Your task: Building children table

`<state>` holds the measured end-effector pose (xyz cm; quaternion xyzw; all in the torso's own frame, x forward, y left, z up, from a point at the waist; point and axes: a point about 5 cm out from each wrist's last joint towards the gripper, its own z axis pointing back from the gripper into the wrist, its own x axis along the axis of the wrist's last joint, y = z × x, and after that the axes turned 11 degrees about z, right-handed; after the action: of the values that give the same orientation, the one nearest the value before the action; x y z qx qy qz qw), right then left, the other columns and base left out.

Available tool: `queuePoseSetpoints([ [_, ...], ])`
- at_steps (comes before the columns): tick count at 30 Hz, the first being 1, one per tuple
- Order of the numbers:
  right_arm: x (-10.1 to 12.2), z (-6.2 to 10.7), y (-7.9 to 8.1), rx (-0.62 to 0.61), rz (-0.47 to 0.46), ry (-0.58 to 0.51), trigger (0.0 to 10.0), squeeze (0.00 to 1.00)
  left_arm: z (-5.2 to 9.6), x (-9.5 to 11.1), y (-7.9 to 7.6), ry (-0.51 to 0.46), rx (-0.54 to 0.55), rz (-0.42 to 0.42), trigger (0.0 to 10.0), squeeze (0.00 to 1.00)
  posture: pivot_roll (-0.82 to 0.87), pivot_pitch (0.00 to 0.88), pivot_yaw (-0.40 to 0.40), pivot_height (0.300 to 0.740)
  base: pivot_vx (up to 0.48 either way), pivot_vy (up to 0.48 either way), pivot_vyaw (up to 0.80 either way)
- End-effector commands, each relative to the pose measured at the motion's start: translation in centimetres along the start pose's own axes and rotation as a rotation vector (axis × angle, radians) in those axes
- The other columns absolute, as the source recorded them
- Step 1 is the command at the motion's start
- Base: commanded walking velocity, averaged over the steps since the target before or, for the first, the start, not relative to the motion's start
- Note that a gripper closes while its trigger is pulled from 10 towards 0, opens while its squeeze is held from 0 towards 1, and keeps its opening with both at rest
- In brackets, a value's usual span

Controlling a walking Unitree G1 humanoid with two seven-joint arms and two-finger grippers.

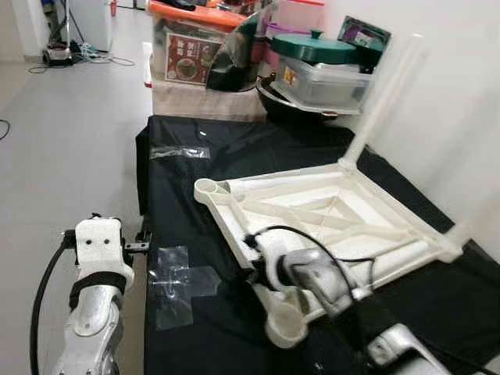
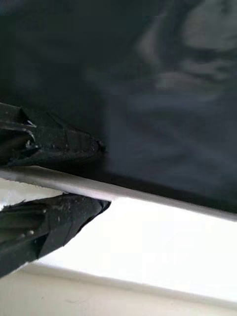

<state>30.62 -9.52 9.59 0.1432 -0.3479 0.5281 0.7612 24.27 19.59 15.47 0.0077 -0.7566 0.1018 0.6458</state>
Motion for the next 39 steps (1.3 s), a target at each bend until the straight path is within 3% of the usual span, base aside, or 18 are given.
queuePoseSetpoints([
  [1, 0.3, -0.6, 2.1, 0.184, 0.101, -0.050, 0.0, 0.00, 0.0, -0.2, -0.3, 0.006, -0.013, -0.004, 10.0, 0.00, 0.11, 0.000, -0.172, 0.740, 0.000, 0.000, 0.00],
  [3, -1.3, 1.7, 1.6, 0.277, 0.374, -0.048, 0.0, 0.00, -0.1, -0.2, -0.4, 0.006, -0.014, -0.002, 10.0, 0.00, 0.11, 0.000, -0.171, 0.740, 0.000, 0.000, 0.00],
  [4, -1.3, 1.7, 1.6, 0.277, 0.374, -0.048, 0.0, 0.00, -0.1, -0.2, -0.4, 0.006, -0.014, -0.002, 10.0, 0.00, 0.11, 0.000, -0.171, 0.740, 0.000, 0.000, 0.00],
  [6, -3.6, 4.2, 1.0, 0.386, 0.615, -0.007, 0.0, 0.00, 0.0, -0.2, -0.3, 0.007, -0.012, 0.001, 10.0, 0.00, 0.10, 0.000, -0.170, 0.740, 0.000, 0.000, 0.00],
  [11, -4.8, 5.6, 0.6, 0.440, 0.711, 0.007, 0.0, 0.00, 0.0, -0.3, -0.3, 0.008, -0.010, 0.003, 10.0, 0.00, 0.10, 0.000, -0.170, 0.740, 0.000, 0.000, 0.00],
  [13, -6.4, 6.2, -0.4, 0.441, 0.853, 0.099, 0.0, 0.00, -0.1, -0.2, -0.3, 0.008, -0.014, 0.000, 10.0, 0.00, 0.09, 0.000, -0.154, 0.740, 0.000, 0.000, 0.00],
  [14, -6.4, 6.2, -0.4, 0.441, 0.853, 0.099, 0.0, 0.00, -0.1, -0.2, -0.3, 0.008, -0.014, 0.000, 10.0, 0.00, 0.09, 0.000, -0.154, 0.740, 0.000, 0.000, 0.00],
  [15, -7.1, 6.5, -1.0, 0.436, 0.912, 0.151, 0.0, 0.00, -0.1, -0.2, -0.3, 0.009, -0.016, -0.002, 10.0, 0.00, 0.09, 0.000, -0.150, 0.740, 0.000, 0.000, 0.00],
  [22, -9.0, 7.9, -3.1, 0.455, 1.026, 0.291, 0.0, 0.00, -0.2, -0.2, -0.1, 0.009, -0.021, -0.011, 10.0, 0.00, 0.09, 0.000, -0.144, 0.740, 0.000, 0.000, 0.00],
  [26, -10.7, 9.5, -5.1, 0.458, 1.127, 0.472, 0.0, 0.00, -0.2, -0.2, 0.0, 0.008, -0.022, -0.017, 10.0, 0.00, 0.09, 0.000, -0.143, 0.740, 0.000, 0.000, 0.00],
  [29, -11.0, 10.1, -5.6, 0.465, 1.132, 0.520, 0.0, 0.00, -0.2, -0.2, 0.0, 0.008, -0.022, -0.019, 10.0, 0.00, 0.09, 0.000, -0.143, 0.740, 0.000, 0.000, 0.00],
  [32, -11.1, 11.6, -6.4, 0.513, 1.120, 0.576, 0.0, 0.00, -0.2, -0.2, 0.0, 0.007, -0.023, -0.023, 10.0, 0.00, 0.09, 0.000, -0.141, 0.740, 0.000, 0.000, 0.00],
  [33, -11.5, 12.8, -6.6, 0.582, 1.104, 0.609, 0.0, 0.00, -0.2, -0.2, 0.0, 0.008, -0.023, -0.026, 10.0, 0.00, 0.08, 0.000, -0.141, 0.740, 0.000, 0.000, 0.00],
  [39, -11.8, 13.4, -6.7, 0.587, 1.105, 0.624, 0.0, 0.00, -0.3, -0.3, 0.0, 0.011, -0.025, -0.027, 10.0, 0.00, 0.07, 0.000, -0.136, 0.740, 0.000, 0.000, 0.00],
])
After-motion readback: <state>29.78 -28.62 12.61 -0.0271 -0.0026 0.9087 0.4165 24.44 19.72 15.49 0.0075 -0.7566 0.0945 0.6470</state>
